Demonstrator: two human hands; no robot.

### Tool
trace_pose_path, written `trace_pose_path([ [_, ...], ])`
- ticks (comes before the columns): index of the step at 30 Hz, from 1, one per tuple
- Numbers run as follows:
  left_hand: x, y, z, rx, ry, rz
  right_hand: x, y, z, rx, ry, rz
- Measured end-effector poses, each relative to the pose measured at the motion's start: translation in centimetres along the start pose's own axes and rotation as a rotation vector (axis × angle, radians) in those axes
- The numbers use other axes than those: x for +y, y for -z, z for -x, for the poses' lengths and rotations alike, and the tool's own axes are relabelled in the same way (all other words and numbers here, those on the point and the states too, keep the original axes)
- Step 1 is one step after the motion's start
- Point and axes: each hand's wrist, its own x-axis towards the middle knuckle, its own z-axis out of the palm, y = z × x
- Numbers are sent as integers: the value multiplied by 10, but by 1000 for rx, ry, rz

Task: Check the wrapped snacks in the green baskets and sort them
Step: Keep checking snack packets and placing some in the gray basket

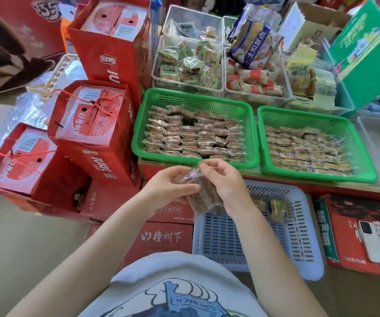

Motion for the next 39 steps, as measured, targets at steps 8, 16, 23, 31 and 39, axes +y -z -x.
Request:
trace_pose_path([
  [8, -11, 29, 37, 17, -91, 368, 14, -11, 26, -4, 46, 61],
  [16, -41, 34, 64, -116, -26, 261, 26, -32, 56, 132, 243, 457],
  [23, -48, 16, 73, -124, -67, 181, 25, -33, 69, 40, 456, 709],
  [31, -55, 16, 76, 41, -59, 182, 42, -34, 84, 101, 386, 611],
  [39, -66, 9, 77, 38, 16, 321, 41, -38, 82, 210, 178, 336],
])
